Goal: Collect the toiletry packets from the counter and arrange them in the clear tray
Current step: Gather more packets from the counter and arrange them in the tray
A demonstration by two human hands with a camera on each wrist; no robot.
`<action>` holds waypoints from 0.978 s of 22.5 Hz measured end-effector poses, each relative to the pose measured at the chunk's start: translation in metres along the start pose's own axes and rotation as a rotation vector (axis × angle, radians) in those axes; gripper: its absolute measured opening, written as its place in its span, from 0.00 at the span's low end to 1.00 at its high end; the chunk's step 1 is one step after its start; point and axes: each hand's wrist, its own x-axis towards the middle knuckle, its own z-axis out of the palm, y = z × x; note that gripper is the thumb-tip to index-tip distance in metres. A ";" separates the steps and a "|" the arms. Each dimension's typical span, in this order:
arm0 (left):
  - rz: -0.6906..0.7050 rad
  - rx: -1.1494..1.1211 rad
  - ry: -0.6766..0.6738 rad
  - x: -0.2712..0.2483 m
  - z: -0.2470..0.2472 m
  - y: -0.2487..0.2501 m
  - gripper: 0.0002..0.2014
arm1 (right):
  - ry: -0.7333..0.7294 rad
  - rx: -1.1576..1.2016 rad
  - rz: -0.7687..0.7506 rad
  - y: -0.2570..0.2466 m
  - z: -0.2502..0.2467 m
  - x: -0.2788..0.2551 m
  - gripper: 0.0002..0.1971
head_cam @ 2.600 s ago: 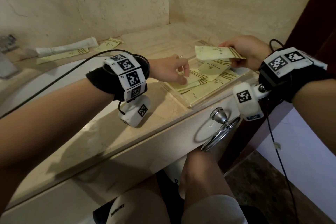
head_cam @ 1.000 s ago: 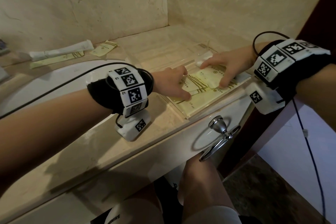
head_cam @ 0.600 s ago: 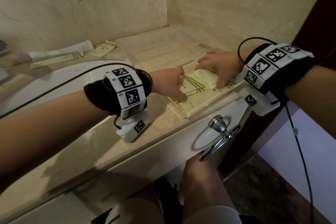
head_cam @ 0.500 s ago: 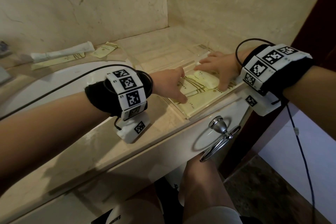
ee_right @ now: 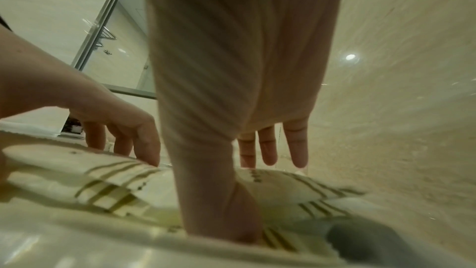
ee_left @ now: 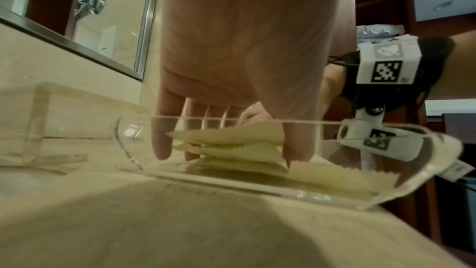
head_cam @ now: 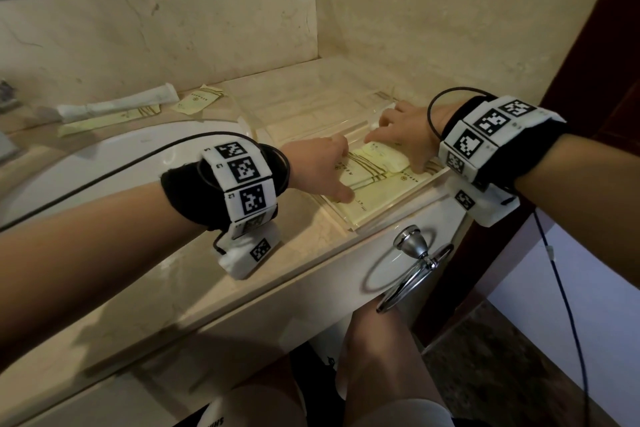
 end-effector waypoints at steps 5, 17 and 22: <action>0.015 0.059 0.039 -0.005 -0.001 -0.001 0.39 | -0.025 -0.005 -0.005 -0.003 -0.003 0.007 0.47; -0.005 0.148 0.032 -0.007 0.000 0.001 0.33 | -0.019 -0.063 0.002 -0.002 0.002 0.021 0.46; -0.008 0.187 0.017 -0.007 -0.003 0.003 0.36 | 0.007 -0.035 0.008 -0.001 0.003 0.022 0.48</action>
